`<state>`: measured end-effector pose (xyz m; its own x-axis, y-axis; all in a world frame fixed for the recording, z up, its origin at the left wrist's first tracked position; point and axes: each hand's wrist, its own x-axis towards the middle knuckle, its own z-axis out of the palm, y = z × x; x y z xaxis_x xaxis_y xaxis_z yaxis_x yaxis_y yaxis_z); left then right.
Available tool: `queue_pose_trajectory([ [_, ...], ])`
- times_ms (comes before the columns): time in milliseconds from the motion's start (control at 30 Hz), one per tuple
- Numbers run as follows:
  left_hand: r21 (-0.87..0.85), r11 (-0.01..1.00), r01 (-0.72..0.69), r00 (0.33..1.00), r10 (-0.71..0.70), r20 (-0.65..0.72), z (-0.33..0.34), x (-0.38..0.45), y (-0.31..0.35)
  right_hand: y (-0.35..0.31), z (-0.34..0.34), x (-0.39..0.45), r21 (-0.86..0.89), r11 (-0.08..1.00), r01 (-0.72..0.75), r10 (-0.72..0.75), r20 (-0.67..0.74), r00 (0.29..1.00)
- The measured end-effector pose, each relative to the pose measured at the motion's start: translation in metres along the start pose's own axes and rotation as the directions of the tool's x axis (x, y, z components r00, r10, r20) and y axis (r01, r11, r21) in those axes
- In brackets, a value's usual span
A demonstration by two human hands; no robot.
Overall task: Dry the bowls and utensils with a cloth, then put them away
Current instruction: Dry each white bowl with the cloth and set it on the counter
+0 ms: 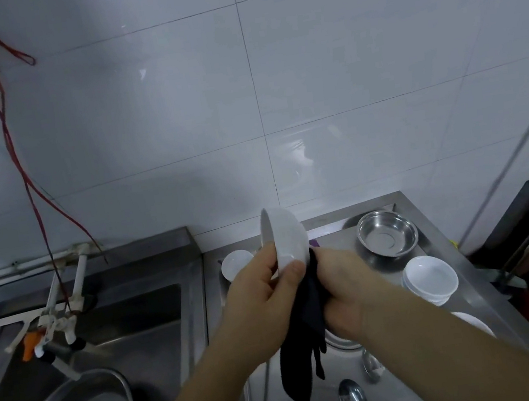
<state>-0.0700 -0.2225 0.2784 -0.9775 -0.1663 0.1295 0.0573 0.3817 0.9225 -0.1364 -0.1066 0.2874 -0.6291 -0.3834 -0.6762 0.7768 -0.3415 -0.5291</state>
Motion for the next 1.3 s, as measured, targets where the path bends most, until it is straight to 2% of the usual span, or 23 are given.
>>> queue_pose_trajectory([
  [200, -0.016, 1.0, -0.012, 1.0, 0.012, -0.002, -0.001, 0.0, -0.013, 0.012, -0.004, 0.001, 0.011, 0.99, 0.144, -0.143, -0.03, 0.989],
  [300, -0.015, 0.999, -0.043, 0.998, 0.044, 0.048, -0.002, -0.004, -0.017, 0.016, -0.004, 0.0, -0.048, 0.968, 0.245, -0.246, -0.017, 0.969],
  [433, 0.061, 0.995, -0.078, 0.99, 0.07, 0.124, -0.002, -0.013, -0.02, 0.018, -0.007, 0.003, -0.139, 0.905, 0.403, -0.409, -0.022, 0.912],
  [567, 0.209, 0.973, -0.1, 0.977, 0.057, 0.204, -0.008, -0.021, -0.033, 0.026, -0.009, 0.007, -0.236, 0.856, 0.46, -0.483, -0.051, 0.874],
  [633, 0.272, 0.956, -0.109, 0.97, 0.041, 0.241, -0.011, -0.026, -0.041, 0.027, -0.01, 0.008, -0.322, 0.811, 0.488, -0.517, -0.003, 0.856],
  [700, 0.33, 0.935, -0.127, 0.964, 0.038, 0.264, -0.014, -0.03, -0.047, 0.028, -0.012, 0.011, -0.463, 0.755, 0.465, -0.493, 0.067, 0.867],
  [733, 0.374, 0.915, -0.152, 0.959, 0.046, 0.278, -0.015, -0.031, -0.049, 0.028, -0.014, 0.013, -0.474, 0.763, 0.44, -0.466, 0.068, 0.882],
  [933, 0.514, 0.812, -0.275, 0.924, 0.076, 0.374, -0.016, -0.033, -0.053, 0.046, -0.035, 0.027, -0.265, 0.9, 0.346, -0.361, -0.008, 0.933],
  [1033, 0.547, 0.783, -0.297, 0.928, 0.101, 0.359, -0.015, -0.035, -0.055, 0.062, -0.043, 0.03, -0.175, 0.927, 0.333, -0.349, -0.069, 0.935],
  [1133, 0.463, 0.842, -0.276, 0.951, 0.169, 0.26, -0.015, -0.043, -0.056, 0.074, -0.049, 0.03, -0.113, 0.94, 0.321, -0.333, -0.117, 0.935],
  [1233, 0.381, 0.918, -0.108, 0.993, 0.12, -0.007, -0.019, -0.044, -0.073, 0.08, -0.059, 0.027, -0.053, 0.942, 0.33, -0.334, -0.187, 0.924],
  [1300, 0.237, 0.967, 0.095, 0.994, -0.079, -0.075, -0.02, -0.04, -0.086, 0.08, -0.067, 0.024, -0.026, 0.936, 0.35, -0.347, -0.225, 0.91],
])
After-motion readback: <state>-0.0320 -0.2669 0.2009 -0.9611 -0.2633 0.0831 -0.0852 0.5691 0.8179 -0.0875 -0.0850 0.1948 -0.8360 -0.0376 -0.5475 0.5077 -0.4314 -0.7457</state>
